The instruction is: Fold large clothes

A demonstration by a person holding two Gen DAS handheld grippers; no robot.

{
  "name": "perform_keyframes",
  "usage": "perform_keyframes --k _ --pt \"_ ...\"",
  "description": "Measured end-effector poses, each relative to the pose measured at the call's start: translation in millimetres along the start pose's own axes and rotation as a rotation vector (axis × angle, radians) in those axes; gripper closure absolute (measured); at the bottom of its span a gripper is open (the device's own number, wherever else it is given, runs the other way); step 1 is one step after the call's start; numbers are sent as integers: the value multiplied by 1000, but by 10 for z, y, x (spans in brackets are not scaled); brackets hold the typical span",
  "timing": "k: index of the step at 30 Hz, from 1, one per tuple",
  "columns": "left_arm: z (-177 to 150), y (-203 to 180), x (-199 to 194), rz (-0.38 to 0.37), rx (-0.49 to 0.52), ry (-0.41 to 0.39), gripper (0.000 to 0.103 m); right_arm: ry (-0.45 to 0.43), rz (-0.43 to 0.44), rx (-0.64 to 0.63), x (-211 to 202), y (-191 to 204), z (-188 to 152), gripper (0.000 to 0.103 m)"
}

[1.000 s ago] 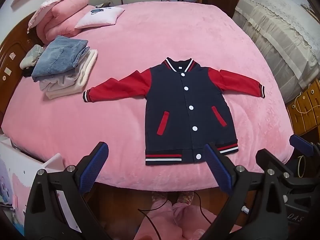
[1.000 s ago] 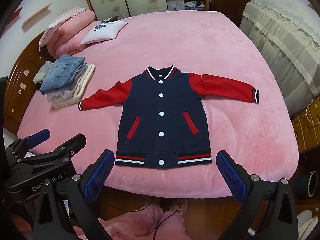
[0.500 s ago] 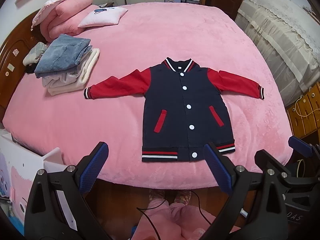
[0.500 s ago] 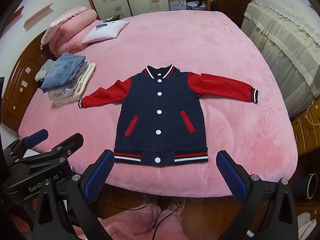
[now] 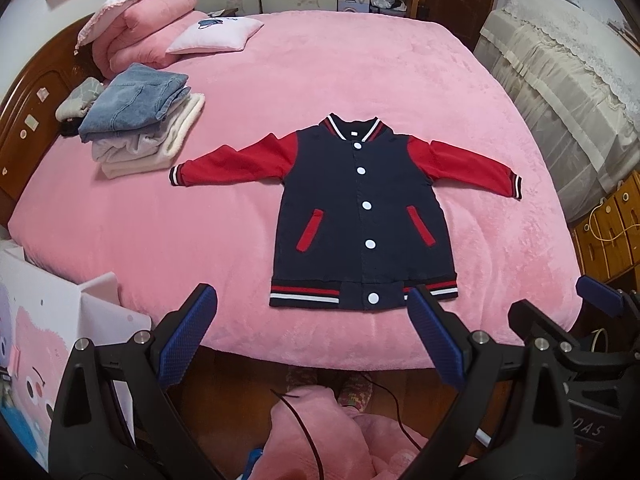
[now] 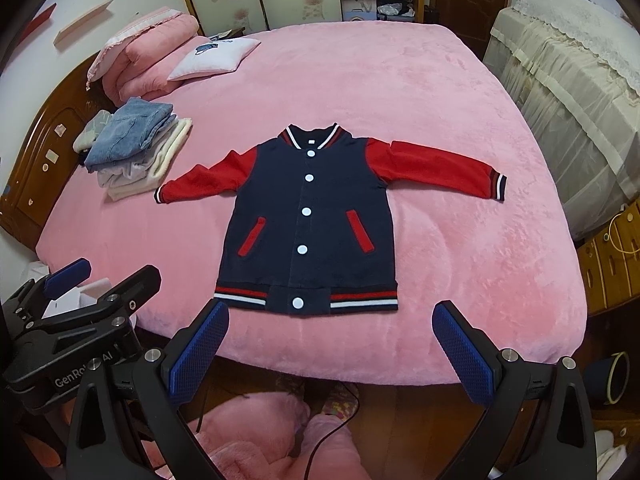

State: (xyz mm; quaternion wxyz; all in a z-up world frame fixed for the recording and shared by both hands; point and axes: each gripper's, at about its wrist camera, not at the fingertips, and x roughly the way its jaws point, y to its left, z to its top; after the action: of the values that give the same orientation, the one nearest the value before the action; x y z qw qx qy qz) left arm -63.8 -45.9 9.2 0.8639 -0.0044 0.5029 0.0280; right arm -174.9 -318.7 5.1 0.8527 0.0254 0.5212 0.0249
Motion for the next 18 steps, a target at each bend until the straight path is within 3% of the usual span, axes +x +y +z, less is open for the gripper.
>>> perform_keyframes --k 10,18 --pt "-117 16 -45 -24 0 4 8 6 3 24 -57 -79 -131 0" --pt "-34 229 233 -72 -27 71 8 21 19 63 123 26 19 0"
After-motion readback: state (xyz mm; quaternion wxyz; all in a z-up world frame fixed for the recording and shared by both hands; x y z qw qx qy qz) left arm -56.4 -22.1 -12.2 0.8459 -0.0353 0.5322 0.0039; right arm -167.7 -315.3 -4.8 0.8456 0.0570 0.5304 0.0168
